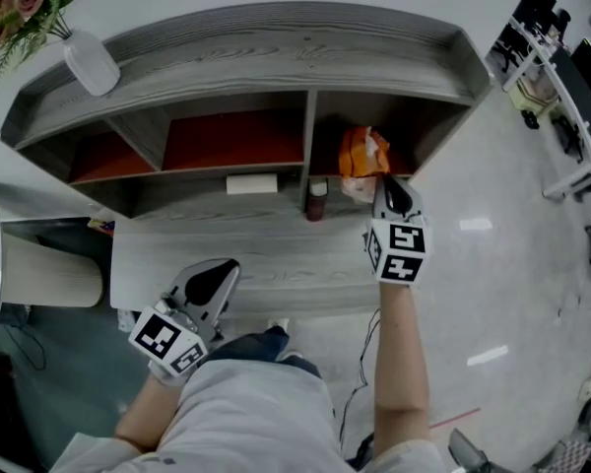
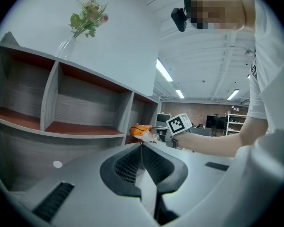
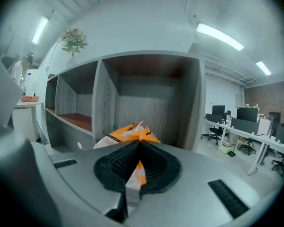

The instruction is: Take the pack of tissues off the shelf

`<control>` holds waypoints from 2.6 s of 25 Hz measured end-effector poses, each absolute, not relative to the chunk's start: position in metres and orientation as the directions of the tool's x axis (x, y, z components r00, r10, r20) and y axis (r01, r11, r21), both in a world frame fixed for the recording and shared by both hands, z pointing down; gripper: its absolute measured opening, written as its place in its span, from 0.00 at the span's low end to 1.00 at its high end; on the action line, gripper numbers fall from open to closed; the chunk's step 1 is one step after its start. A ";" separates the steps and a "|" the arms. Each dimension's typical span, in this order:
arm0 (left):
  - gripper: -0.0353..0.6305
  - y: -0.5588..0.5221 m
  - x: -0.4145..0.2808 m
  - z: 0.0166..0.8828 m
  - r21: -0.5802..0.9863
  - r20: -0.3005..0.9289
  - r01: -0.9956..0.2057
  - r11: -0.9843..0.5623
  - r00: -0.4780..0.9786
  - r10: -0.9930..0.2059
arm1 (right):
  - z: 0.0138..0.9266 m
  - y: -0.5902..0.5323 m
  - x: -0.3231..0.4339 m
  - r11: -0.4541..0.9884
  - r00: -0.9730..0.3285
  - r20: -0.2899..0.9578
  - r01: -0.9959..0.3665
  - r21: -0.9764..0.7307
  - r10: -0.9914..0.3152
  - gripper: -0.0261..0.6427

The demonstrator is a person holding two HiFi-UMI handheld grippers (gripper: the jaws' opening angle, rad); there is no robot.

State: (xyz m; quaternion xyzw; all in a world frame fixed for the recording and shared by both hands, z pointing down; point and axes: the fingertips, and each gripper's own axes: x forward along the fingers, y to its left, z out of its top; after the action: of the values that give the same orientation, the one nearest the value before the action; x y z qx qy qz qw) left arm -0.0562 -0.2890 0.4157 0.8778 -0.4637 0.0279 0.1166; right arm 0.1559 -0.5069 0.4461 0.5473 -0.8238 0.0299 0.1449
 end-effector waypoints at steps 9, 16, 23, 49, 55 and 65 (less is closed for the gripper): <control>0.09 -0.256 -0.044 0.406 0.183 0.124 -0.804 -0.566 0.590 -0.798 | 0.412 -0.439 0.153 0.421 -0.392 0.217 -0.901 0.107 -0.894 0.07; 0.09 -0.234 -0.030 0.399 0.183 0.101 -0.785 -0.592 0.614 -0.783 | 0.392 -0.372 0.162 0.421 -0.402 0.182 -0.903 0.084 -0.897 0.07; 0.09 -0.214 -0.009 0.393 0.178 0.083 -0.754 -0.632 0.652 -0.754 | 0.377 -0.304 0.186 0.400 -0.393 0.137 -0.916 0.032 -0.909 0.07; 0.09 -0.159 0.053 0.387 0.155 0.076 -0.645 -0.748 0.763 -0.642 | 0.373 -0.121 0.215 0.357 -0.357 0.054 -0.934 -0.001 -0.933 0.07; 0.09 -0.144 0.060 0.389 0.146 0.075 -0.642 -0.753 0.766 -0.639 | 0.377 -0.104 0.224 0.343 -0.343 0.036 -0.939 0.000 -0.939 0.07; 0.09 -0.134 0.063 0.392 0.141 0.081 -0.642 -0.754 0.766 -0.637 | 0.378 -0.097 0.228 0.329 -0.329 0.018 -0.944 -0.011 -0.944 0.07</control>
State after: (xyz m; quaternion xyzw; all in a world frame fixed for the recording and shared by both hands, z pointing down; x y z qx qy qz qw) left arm 0.0628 -0.1344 0.3919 0.9363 -0.3416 0.0137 0.0803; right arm 0.2285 -0.0968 0.3782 0.5792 -0.8151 0.0096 0.0040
